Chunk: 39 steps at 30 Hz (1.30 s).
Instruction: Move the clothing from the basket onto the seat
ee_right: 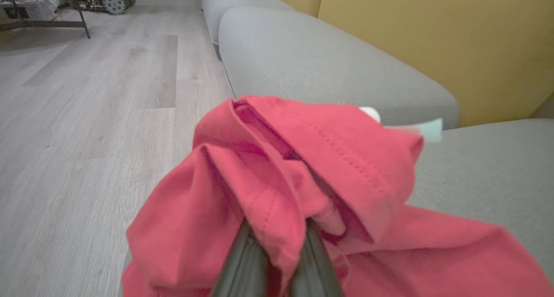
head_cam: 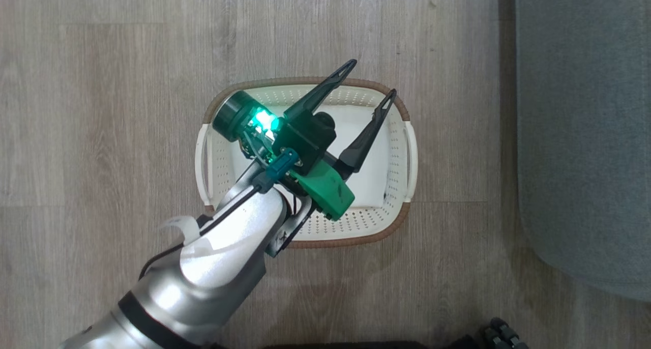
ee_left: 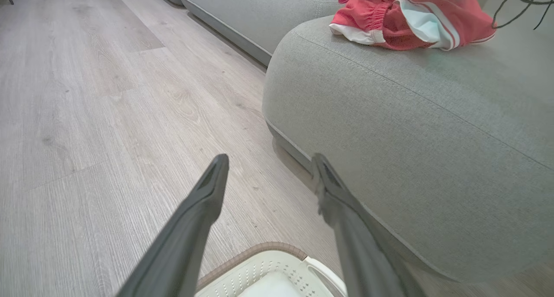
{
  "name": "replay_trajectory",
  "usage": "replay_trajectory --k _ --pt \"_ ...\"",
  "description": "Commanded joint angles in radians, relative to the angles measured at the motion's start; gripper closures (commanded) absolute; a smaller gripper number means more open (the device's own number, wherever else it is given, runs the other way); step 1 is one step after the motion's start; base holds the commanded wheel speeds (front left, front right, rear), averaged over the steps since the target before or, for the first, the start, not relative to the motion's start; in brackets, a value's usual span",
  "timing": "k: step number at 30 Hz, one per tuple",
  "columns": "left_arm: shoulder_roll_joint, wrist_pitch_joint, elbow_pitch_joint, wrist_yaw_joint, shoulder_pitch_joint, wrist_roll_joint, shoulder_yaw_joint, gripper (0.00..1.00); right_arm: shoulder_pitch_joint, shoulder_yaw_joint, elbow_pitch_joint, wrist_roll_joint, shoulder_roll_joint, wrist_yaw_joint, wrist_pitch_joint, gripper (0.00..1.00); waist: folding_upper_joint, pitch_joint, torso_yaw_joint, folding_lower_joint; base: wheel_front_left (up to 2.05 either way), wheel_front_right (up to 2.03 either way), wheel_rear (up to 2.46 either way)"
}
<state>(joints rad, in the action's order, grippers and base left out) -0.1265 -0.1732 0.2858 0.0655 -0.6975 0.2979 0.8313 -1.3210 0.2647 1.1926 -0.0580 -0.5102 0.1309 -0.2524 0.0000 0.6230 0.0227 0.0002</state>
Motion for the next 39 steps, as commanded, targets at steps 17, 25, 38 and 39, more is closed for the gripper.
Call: replay_trajectory --k 17,25,38,39 --pt "-0.036 -0.04 0.016 0.032 0.014 0.058 -0.071 0.0 0.158 -0.06 -0.067 0.065 0.095 0.0 -0.009 0.0 0.0 -0.109 -0.101 -0.0002 0.0 0.0 0.0" --pt "-0.037 -0.067 0.038 0.051 0.08 0.123 -0.125 0.0 0.279 -0.212 -0.156 -0.092 0.114 0.0 -0.009 0.0 0.0 -0.241 -0.129 -0.0002 0.0 0.0 0.0" --pt "-0.036 -0.088 0.015 0.117 0.252 0.209 -0.274 0.0 0.44 -0.41 -0.312 -0.282 0.152 0.0 -0.009 0.0 0.0 -0.426 -0.094 -0.0002 0.0 0.0 0.0" --pt "-0.039 -0.088 0.006 0.122 0.266 0.207 -0.287 0.0 0.455 -0.417 -0.325 -0.292 0.159 0.0 -0.009 0.0 0.0 -0.438 -0.089 -0.0002 0.0 0.0 0.0"
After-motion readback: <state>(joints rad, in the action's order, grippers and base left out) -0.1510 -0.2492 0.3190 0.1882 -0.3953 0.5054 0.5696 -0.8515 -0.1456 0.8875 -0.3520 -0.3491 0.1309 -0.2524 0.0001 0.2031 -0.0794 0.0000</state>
